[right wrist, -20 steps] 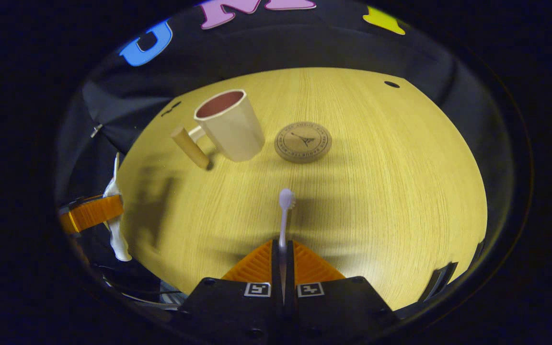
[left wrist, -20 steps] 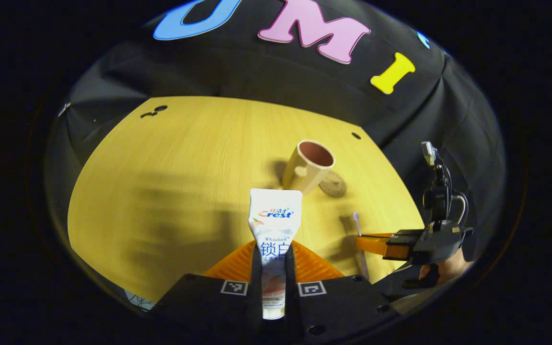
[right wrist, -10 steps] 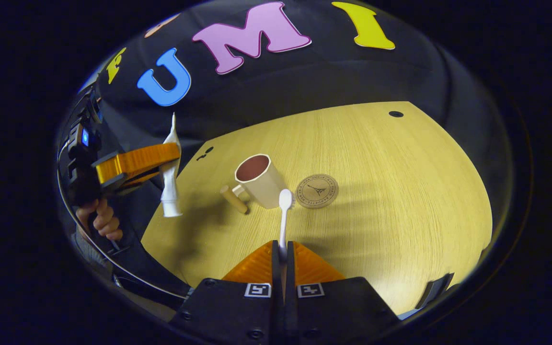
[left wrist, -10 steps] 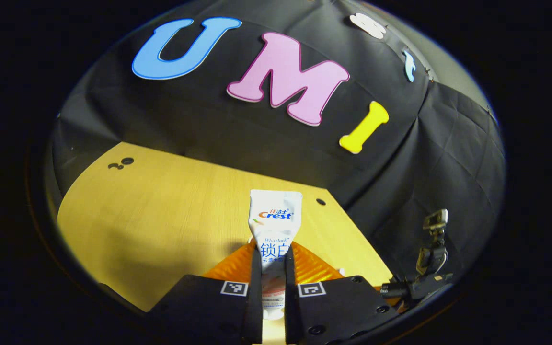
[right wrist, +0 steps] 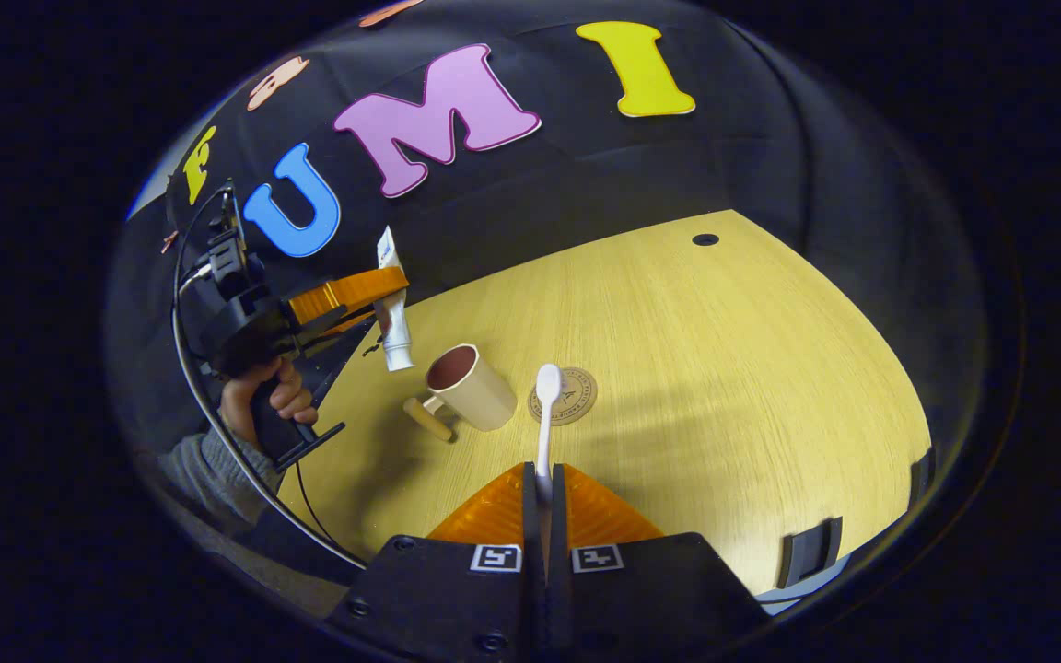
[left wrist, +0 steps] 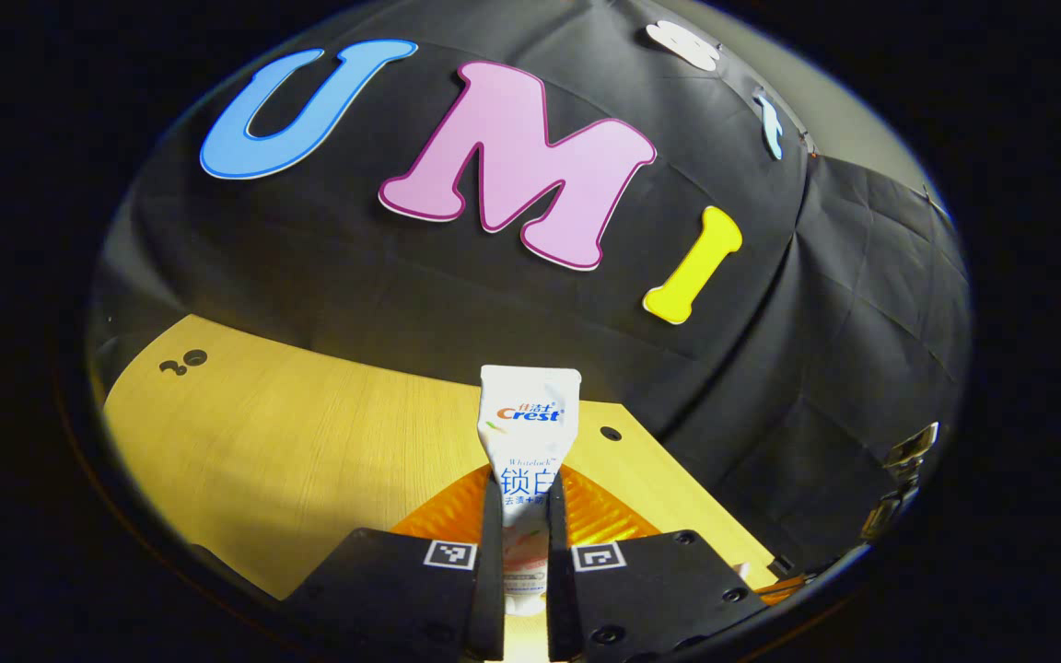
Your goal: Put the toothbrush and toothpaste on the desktop into the cup, then pick up the cup and place it on the coaster on the desktop.
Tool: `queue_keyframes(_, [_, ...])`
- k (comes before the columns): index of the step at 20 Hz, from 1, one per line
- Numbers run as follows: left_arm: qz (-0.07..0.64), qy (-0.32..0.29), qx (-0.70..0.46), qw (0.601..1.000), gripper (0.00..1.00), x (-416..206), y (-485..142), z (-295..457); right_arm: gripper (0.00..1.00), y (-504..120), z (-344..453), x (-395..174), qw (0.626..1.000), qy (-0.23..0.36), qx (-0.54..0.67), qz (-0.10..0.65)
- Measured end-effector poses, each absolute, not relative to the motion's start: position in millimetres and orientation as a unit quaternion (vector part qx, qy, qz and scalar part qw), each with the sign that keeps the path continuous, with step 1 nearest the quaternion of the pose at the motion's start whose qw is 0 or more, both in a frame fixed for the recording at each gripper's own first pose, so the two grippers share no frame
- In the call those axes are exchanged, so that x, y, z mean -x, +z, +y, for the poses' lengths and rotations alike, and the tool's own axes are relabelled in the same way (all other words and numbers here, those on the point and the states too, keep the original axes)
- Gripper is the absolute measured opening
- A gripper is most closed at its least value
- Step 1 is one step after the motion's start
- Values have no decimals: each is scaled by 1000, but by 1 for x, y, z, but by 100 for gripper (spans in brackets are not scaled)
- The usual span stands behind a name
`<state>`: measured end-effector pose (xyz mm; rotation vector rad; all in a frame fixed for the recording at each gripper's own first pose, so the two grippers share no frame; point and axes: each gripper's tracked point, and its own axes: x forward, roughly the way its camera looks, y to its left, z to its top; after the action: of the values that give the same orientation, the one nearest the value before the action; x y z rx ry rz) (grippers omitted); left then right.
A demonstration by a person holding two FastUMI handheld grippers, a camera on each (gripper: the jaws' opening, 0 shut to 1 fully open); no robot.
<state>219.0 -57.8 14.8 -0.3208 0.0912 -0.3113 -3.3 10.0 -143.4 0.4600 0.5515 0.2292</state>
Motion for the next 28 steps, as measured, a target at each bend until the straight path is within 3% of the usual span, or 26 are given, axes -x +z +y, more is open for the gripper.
queue_keyframes(7, [72, -128, 125, 981, 23, -260, -30, -59, 5, -145, -21, 22, 933, 70, -236, 261])
queue_keyframes(14, [90, -132, 113, 981, 26, -260, -54, -66, 5, -142, -25, 22, 933, 69, -235, 265])
queue_keyframes(15, [90, -133, 109, 981, 22, -259, -55, -66, 5, -143, -22, 21, 932, 71, -235, 266])
queue_keyframes(19, [106, -148, 106, 978, 41, -249, -64, -72, 5, -143, -11, 18, 930, 84, -235, 269])
queue_keyframes(28, [112, -147, 84, 979, 61, -223, -68, -58, 5, -120, 11, -2, 929, 116, -255, 240])
